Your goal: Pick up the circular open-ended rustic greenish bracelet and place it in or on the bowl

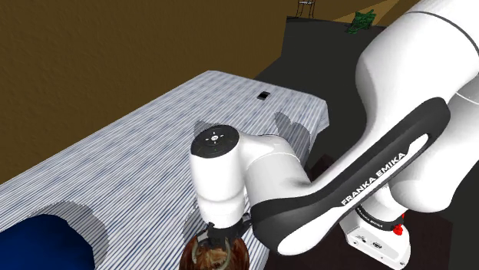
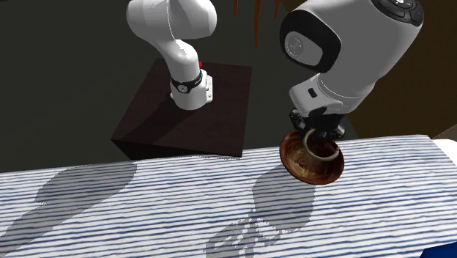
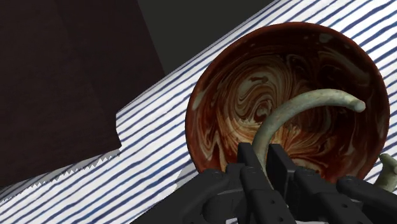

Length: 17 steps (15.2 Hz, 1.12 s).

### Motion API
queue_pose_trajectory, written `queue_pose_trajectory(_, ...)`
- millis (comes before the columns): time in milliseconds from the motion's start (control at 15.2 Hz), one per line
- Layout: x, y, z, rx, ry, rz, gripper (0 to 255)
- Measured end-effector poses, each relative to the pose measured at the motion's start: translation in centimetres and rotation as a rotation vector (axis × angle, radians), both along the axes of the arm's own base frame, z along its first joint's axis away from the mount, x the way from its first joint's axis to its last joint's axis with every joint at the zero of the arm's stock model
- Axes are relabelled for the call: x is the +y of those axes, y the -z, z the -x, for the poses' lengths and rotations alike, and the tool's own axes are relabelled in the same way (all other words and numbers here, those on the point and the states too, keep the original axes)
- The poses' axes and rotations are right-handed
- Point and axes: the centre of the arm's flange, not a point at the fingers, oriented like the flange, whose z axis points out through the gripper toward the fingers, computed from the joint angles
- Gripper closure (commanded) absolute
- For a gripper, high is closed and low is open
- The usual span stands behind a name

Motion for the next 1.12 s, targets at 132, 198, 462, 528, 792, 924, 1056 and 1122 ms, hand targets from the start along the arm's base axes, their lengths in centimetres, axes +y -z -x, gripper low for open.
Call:
queue_pose_trajectory(132,0.3,1.0,0.1,0.0,0.001,0.0,255)
queue_pose_trajectory(198,0.3,1.5,0.1,0.0,0.001,0.0,255)
queue_pose_trajectory(462,0.2,3.6,0.1,0.001,0.002,0.0,255)
queue_pose_trajectory(528,0.2,4.0,0.2,0.0,0.002,0.0,255)
queue_pose_trajectory(792,0.2,5.9,0.1,0.0,0.002,0.0,255)
queue_pose_trajectory(924,0.2,6.1,0.1,0.0,0.001,0.0,255)
queue_pose_trajectory(1056,0.2,6.1,0.1,0.0,0.001,0.0,255)
queue_pose_trajectory(1122,0.2,6.1,0.1,0.0,0.001,0.0,255)
